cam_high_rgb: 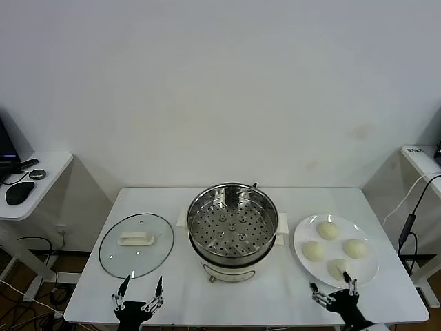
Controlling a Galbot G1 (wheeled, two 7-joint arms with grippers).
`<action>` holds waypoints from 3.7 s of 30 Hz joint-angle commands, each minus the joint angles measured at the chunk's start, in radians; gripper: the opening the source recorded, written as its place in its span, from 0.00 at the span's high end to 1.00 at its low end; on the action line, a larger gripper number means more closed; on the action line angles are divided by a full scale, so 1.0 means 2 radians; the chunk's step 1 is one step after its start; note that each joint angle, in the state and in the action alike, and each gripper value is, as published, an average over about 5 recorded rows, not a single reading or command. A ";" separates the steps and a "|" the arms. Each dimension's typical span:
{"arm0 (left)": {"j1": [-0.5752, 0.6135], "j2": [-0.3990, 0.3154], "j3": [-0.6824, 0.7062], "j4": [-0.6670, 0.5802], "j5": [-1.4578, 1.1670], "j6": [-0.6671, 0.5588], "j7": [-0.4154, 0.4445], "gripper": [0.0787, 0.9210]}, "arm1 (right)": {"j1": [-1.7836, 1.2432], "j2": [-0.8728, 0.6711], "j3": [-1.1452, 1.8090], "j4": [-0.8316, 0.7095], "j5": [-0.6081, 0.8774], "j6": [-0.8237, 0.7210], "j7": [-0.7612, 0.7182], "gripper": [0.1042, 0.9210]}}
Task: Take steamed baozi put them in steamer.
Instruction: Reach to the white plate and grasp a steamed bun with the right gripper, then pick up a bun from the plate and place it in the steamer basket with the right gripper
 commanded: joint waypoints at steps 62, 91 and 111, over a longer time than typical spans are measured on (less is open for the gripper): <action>-0.014 -0.013 -0.031 -0.005 0.072 -0.016 -0.002 0.12 | 0.767 -0.158 -0.572 -0.506 -0.287 -0.041 -0.461 0.13; -0.011 -0.006 -0.033 -0.020 0.071 -0.016 0.001 0.12 | 0.823 -0.243 -0.615 -0.392 -0.201 -0.053 -0.463 0.56; -0.026 0.004 -0.042 -0.019 0.056 -0.016 0.003 0.12 | 1.179 -0.084 -0.931 -0.326 0.073 0.086 -0.489 0.55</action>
